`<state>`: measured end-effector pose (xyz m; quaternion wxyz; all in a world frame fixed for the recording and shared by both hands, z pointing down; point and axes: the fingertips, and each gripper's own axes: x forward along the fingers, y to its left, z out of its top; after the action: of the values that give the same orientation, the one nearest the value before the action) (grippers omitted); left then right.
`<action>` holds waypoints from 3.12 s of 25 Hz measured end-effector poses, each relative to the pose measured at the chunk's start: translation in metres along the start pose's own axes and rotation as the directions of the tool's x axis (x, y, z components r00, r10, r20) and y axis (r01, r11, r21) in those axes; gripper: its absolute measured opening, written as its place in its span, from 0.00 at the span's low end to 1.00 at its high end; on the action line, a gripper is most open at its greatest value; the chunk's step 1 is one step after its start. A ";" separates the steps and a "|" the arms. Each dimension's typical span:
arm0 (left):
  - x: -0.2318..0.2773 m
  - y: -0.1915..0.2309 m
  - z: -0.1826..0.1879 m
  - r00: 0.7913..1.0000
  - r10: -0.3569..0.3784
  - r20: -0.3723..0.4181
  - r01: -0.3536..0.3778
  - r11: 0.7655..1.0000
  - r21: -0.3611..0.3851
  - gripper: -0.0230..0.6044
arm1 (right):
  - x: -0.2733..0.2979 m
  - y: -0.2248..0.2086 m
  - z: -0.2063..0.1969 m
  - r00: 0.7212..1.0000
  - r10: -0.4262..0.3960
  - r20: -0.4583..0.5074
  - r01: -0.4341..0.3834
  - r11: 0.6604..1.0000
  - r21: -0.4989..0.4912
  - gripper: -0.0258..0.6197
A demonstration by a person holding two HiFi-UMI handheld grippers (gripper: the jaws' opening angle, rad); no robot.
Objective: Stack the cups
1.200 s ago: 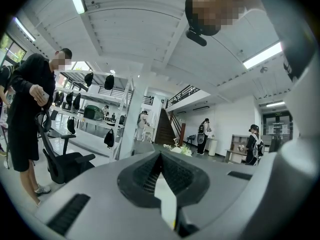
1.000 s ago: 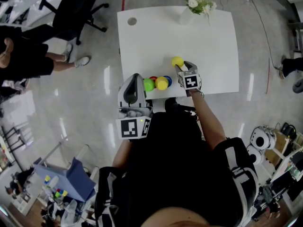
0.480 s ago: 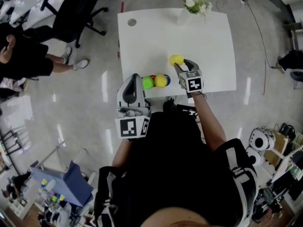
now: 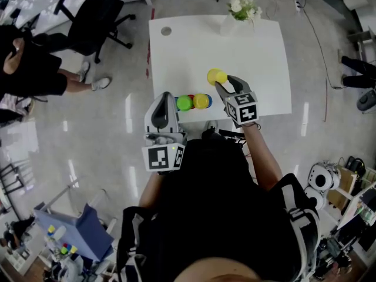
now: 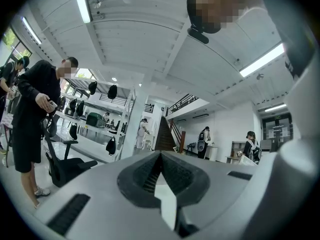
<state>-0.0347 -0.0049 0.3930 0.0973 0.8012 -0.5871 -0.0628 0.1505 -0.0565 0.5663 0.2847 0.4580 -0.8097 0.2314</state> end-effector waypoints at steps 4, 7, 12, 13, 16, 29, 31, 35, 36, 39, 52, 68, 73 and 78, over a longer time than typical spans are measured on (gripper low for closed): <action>-0.005 0.005 0.001 1.000 0.001 0.009 -0.002 1.000 0.017 0.07 | -0.013 0.018 0.013 0.999 0.035 0.019 -0.035 0.999 -0.023 0.37; -0.009 0.011 0.002 1.000 0.009 0.010 -0.009 1.000 0.006 0.07 | -0.022 0.036 0.020 0.997 0.066 0.026 -0.064 0.997 -0.049 0.37; -0.014 0.016 0.002 1.000 0.016 0.010 -0.016 1.000 0.004 0.07 | -0.030 0.062 0.022 0.992 0.124 -0.007 -0.124 0.987 -0.102 0.37; -0.014 0.018 0.002 1.000 0.018 0.009 -0.018 1.000 0.001 0.07 | -0.030 0.067 0.020 0.990 0.136 -0.025 -0.138 0.984 -0.114 0.37; -0.014 0.023 0.003 1.000 0.019 0.013 -0.019 1.000 0.010 0.07 | -0.028 0.080 0.014 0.983 0.169 -0.074 -0.178 0.973 -0.144 0.37; -0.015 0.035 0.002 0.999 0.044 0.004 -0.044 0.999 -0.005 0.07 | -0.010 0.115 -0.016 0.949 0.242 -0.201 -0.281 0.939 -0.199 0.37; -0.017 0.037 0.001 0.999 0.047 0.005 -0.047 0.999 -0.003 0.07 | -0.008 0.118 -0.021 0.946 0.243 -0.216 -0.287 0.937 -0.201 0.37; -0.018 0.039 -0.001 0.999 0.054 0.001 -0.054 0.999 -0.005 0.07 | -0.003 0.120 -0.029 0.940 0.245 -0.237 -0.294 0.935 -0.200 0.37; -0.019 0.039 0.000 0.999 0.054 0.000 -0.054 0.999 0.000 0.07 | -0.003 0.120 -0.029 0.940 0.247 -0.235 -0.296 0.934 -0.200 0.37; -0.019 0.039 0.002 0.999 0.054 -0.001 -0.054 0.999 0.002 0.07 | -0.002 0.121 -0.029 0.940 0.250 -0.231 -0.298 0.933 -0.201 0.37; -0.022 0.042 0.000 0.998 0.062 -0.011 -0.063 0.998 -0.027 0.07 | 0.003 0.126 -0.038 0.934 0.245 -0.260 -0.302 0.931 -0.207 0.37; -0.017 0.039 0.001 0.999 0.047 -0.002 -0.047 0.999 0.005 0.07 | -0.017 0.110 0.019 0.967 0.251 -0.029 -0.252 0.951 -0.181 0.45; -0.016 0.034 0.002 0.999 0.039 -0.001 -0.039 0.999 0.005 0.07 | -0.040 0.081 0.066 0.963 0.166 0.212 -0.148 0.984 -0.098 0.38; -0.015 0.028 0.004 0.999 0.032 0.007 -0.032 0.999 0.021 0.07 | -0.070 0.061 0.088 0.922 0.059 0.384 -0.066 0.998 0.005 0.17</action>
<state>-0.0665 0.0012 0.3955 0.0881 0.7924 -0.6008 -0.0577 0.1047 -0.0407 0.4482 0.1094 0.4708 -0.8618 0.1538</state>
